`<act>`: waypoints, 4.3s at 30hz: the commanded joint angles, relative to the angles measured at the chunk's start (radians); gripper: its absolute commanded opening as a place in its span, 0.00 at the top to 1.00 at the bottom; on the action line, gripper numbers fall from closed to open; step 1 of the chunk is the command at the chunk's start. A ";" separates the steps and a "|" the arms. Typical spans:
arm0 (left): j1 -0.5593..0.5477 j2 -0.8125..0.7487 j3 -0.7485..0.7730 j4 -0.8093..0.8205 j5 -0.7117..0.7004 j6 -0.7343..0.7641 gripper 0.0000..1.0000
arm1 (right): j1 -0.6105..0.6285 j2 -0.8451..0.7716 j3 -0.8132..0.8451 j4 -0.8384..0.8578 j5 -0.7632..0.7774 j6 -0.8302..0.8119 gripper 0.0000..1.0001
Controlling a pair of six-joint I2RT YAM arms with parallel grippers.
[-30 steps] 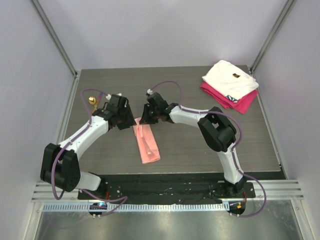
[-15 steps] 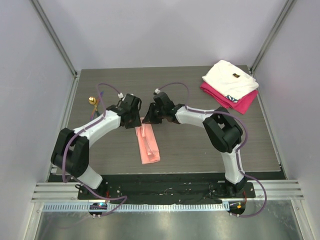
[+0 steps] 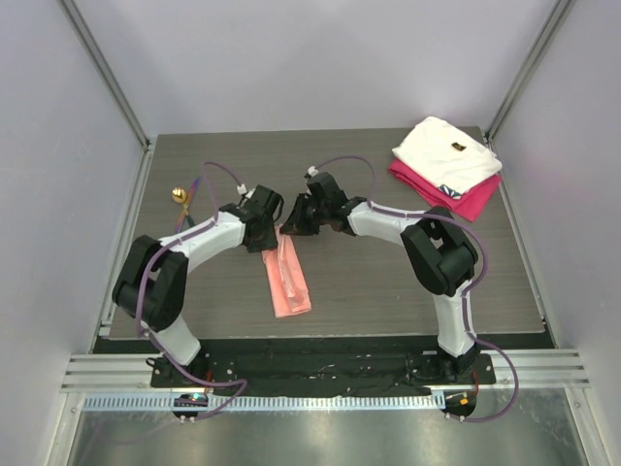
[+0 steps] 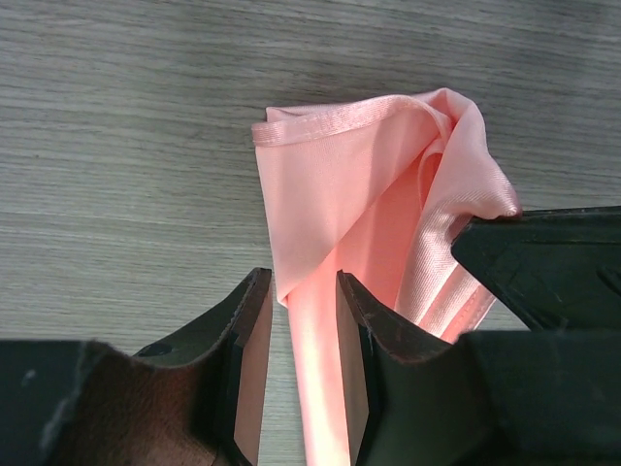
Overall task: Fold the napkin into a case and place the utensils inside
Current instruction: Stuff the top corner of the smaller-rectangle-folded napkin into the folded napkin.
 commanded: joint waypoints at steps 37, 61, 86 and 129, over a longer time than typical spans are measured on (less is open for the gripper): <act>-0.030 0.070 0.068 0.020 -0.101 -0.022 0.64 | -0.008 -0.018 0.016 0.039 -0.049 0.011 0.99; -0.032 0.061 0.096 0.010 -0.106 -0.033 0.88 | -0.007 -0.010 0.013 0.021 -0.047 0.010 0.99; -0.022 0.075 0.102 0.022 -0.101 -0.019 0.71 | -0.003 0.002 0.005 -0.002 -0.064 0.000 0.99; 0.037 0.004 0.050 0.074 0.080 -0.018 1.00 | 0.053 0.134 0.131 -0.137 -0.078 -0.096 0.99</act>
